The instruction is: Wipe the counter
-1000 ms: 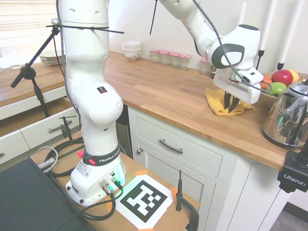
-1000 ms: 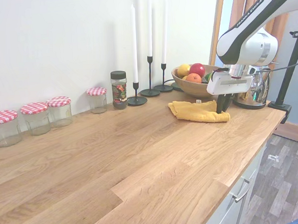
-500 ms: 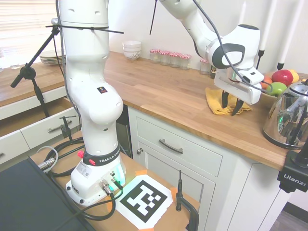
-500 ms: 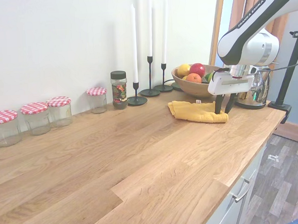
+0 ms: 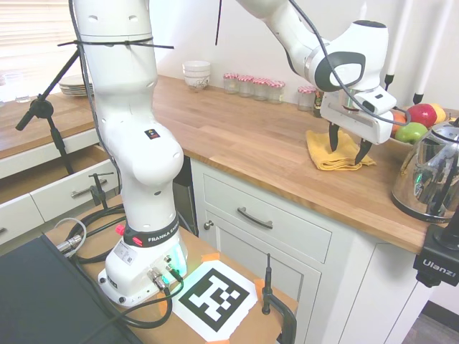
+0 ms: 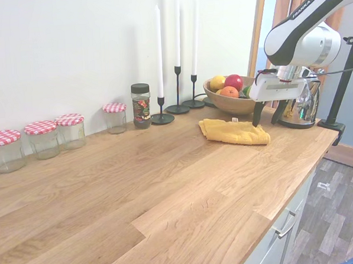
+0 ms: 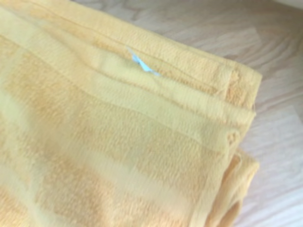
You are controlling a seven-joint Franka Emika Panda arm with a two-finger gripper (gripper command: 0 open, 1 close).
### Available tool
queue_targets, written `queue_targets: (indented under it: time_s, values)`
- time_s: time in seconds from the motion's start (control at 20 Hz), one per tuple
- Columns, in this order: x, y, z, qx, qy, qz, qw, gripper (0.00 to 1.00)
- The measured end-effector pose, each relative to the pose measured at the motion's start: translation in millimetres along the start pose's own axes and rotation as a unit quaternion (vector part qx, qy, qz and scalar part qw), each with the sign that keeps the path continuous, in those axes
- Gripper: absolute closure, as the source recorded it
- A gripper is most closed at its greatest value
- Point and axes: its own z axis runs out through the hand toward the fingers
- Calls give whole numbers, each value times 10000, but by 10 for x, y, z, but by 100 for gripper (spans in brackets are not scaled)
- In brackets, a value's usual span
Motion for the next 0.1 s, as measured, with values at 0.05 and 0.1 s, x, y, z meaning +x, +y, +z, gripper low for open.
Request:
queue_targets:
  time_s: [0.05, 0.1]
  values:
    - [-3, 5, -13, 8, 3, 6, 10000, 0]
    - [-5, 10, -19, 9, 3, 13, 10000, 0]
